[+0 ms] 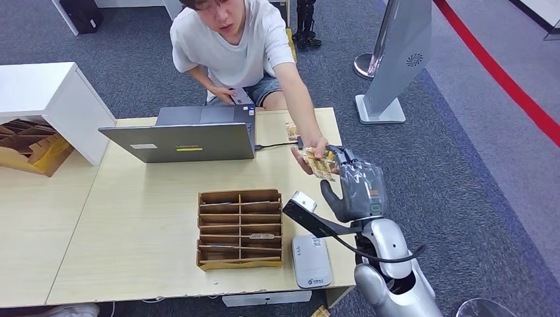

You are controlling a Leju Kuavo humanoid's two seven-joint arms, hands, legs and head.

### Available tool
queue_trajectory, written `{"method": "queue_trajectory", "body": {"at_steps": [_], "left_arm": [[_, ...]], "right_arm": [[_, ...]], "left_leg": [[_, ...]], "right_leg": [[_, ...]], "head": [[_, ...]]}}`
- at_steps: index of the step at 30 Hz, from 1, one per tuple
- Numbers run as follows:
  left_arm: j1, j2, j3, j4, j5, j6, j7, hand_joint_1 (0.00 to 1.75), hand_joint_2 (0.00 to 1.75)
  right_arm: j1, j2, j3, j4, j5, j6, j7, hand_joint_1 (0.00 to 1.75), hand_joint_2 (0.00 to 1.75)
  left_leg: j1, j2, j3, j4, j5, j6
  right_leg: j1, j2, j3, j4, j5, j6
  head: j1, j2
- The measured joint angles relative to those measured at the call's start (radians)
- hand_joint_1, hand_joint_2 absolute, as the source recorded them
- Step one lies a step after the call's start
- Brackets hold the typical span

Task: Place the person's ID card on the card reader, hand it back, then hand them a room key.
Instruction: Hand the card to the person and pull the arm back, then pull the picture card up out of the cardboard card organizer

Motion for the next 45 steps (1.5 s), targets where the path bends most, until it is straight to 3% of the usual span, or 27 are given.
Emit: {"method": "queue_trajectory", "body": {"at_steps": [14, 18, 21, 25, 29, 36, 45], "left_arm": [[0.0, 0.0, 0.0, 0.0, 0.0, -0.001, 0.0, 0.0, 0.0], [0.0, 0.0, 0.0, 0.0, 0.0, -0.001, 0.0, 0.0, 0.0], [0.0, 0.0, 0.0, 0.0, 0.0, -0.002, 0.0, 0.0, 0.0], [0.002, 0.0, 0.0, 0.0, 0.002, -0.006, -0.003, 0.0, 0.0], [0.003, 0.0, 0.0, 0.0, 0.001, -0.012, -0.009, 0.0, 0.0], [0.003, 0.003, 0.0, 0.004, 0.0, -0.011, 0.002, 0.0, 0.0], [0.001, 0.008, 0.0, 0.031, 0.0, 0.004, 0.025, 0.0, 0.0]], "right_arm": [[0.021, 0.008, 0.0, -0.02, -0.076, -0.009, -0.036, 0.0, 1.75], [0.023, 0.008, 0.0, -0.022, -0.082, -0.01, -0.038, 0.0, 0.0], [0.036, 0.009, -0.005, -0.034, -0.166, -0.017, -0.078, 0.0, 0.0], [0.105, 0.011, -0.042, -0.096, -0.391, -0.061, -0.212, 0.0, 0.0], [0.183, 0.011, -0.122, -0.155, -0.504, -0.121, -0.338, 0.0, 0.0], [0.284, 0.03, -0.258, -0.172, -0.684, -0.079, -0.546, 0.0, 0.0], [0.327, 0.064, -0.282, -0.195, -0.714, -0.087, -0.598, 0.0, 0.0]], "left_leg": [[0.0, 0.0, 0.0, 0.0, 0.0, 0.0], [0.0, 0.0, 0.0, 0.0, 0.0, 0.0], [0.0, 0.0, 0.0, 0.0, 0.0, 0.0], [0.0, -0.001, 0.0, 0.0, 0.0, 0.0], [0.0, -0.001, -0.001, 0.0, -0.001, 0.0], [0.0, -0.001, -0.001, 0.0, 0.0, 0.0], [0.0, -0.001, 0.0, 0.0, 0.0, 0.0]], "right_leg": [[0.0, 0.0, 0.0, 0.0, 0.0, 0.0], [0.0, 0.0, 0.0, 0.0, 0.0, 0.0], [0.0, 0.0, 0.0, 0.0, 0.0, 0.0], [0.0, -0.001, 0.0, 0.0, 0.0, 0.0], [0.0, -0.001, -0.001, 0.0, 0.0, 0.0], [0.0, -0.001, 0.0, 0.0, 0.0, 0.0], [0.0, 0.0, 0.0, 0.0, 0.0, 0.0]], "head": [[0.0, 0.0], [0.0, 0.0], [0.0, 0.0], [0.0, 0.0], [0.0, 0.0], [0.0, 0.0], [0.0, 0.0]]}}
